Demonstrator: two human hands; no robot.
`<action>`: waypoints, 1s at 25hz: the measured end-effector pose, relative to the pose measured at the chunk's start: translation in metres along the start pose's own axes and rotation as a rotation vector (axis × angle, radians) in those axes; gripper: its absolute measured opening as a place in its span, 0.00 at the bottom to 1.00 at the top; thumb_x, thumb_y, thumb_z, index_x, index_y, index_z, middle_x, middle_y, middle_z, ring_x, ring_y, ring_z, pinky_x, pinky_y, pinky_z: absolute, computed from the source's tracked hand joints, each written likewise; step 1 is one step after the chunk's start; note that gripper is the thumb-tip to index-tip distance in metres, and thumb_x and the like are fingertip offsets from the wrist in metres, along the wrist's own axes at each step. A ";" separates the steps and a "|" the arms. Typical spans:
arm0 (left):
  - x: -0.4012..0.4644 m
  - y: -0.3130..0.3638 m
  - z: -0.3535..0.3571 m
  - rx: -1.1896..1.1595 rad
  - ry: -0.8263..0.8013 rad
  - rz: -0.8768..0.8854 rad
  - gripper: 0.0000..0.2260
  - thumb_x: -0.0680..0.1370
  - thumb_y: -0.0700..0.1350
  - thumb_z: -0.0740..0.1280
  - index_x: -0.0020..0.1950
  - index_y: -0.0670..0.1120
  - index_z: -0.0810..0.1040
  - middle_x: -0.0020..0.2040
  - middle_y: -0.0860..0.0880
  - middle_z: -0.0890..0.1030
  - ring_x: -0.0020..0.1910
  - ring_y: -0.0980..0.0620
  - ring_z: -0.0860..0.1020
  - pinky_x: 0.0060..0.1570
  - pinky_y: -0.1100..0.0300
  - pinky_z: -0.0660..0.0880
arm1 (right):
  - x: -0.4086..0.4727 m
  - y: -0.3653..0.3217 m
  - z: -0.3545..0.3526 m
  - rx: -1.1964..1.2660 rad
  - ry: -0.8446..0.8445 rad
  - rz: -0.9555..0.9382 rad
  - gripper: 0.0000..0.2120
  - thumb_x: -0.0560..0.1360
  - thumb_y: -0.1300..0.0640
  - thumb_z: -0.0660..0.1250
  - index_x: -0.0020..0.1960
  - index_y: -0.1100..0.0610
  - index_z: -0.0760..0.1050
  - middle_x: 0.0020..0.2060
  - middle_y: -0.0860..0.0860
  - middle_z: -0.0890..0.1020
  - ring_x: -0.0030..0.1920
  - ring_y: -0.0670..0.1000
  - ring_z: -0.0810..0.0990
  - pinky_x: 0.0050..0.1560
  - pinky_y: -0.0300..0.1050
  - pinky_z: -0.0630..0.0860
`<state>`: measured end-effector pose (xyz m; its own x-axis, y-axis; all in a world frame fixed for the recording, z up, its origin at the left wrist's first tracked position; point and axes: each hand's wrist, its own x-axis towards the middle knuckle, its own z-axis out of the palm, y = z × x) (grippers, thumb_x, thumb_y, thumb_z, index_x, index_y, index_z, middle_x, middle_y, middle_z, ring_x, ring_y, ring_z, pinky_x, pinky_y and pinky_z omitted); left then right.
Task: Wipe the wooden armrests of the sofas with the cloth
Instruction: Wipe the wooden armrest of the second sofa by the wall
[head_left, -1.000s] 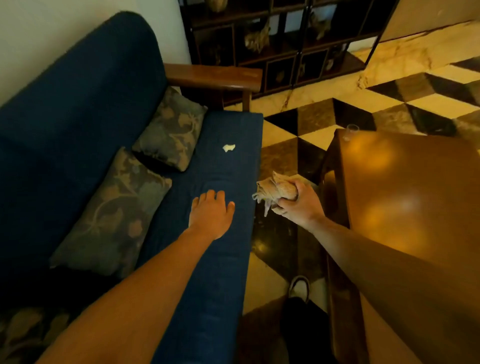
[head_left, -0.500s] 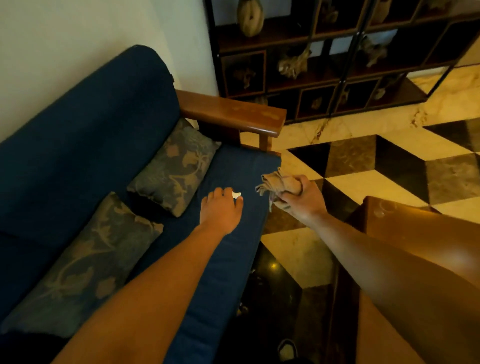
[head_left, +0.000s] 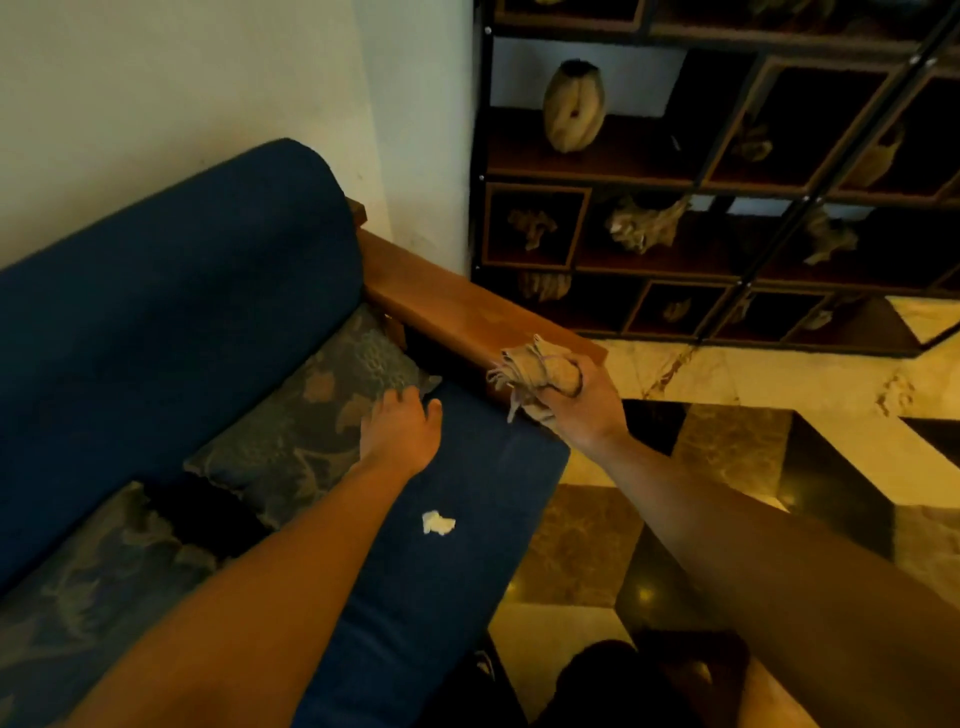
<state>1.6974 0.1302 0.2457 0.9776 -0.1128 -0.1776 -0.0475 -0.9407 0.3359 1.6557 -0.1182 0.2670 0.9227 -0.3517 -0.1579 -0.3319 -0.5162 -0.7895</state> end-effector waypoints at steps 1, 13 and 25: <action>0.016 0.004 -0.003 0.018 0.012 -0.013 0.21 0.84 0.55 0.55 0.66 0.40 0.73 0.65 0.37 0.75 0.63 0.37 0.73 0.62 0.43 0.71 | 0.023 -0.003 0.000 0.000 -0.002 -0.013 0.25 0.75 0.49 0.76 0.69 0.50 0.73 0.64 0.55 0.77 0.62 0.58 0.79 0.64 0.61 0.77; 0.195 0.083 -0.001 0.056 0.057 -0.320 0.20 0.84 0.55 0.55 0.67 0.42 0.73 0.66 0.38 0.75 0.64 0.38 0.73 0.63 0.44 0.71 | 0.299 0.002 0.008 0.130 -0.242 -0.116 0.23 0.71 0.53 0.81 0.61 0.48 0.75 0.57 0.54 0.81 0.47 0.45 0.80 0.36 0.30 0.78; 0.333 0.016 -0.019 0.126 0.083 -0.272 0.20 0.85 0.55 0.54 0.68 0.42 0.71 0.65 0.41 0.74 0.63 0.40 0.72 0.63 0.45 0.69 | 0.421 -0.056 0.122 0.031 -0.326 -0.183 0.27 0.74 0.47 0.78 0.69 0.52 0.75 0.62 0.55 0.77 0.58 0.58 0.80 0.59 0.55 0.78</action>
<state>2.0262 0.0840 0.2093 0.9711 0.1702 -0.1675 0.1982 -0.9657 0.1678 2.0865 -0.1421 0.1720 0.9818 0.0140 -0.1896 -0.1546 -0.5217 -0.8390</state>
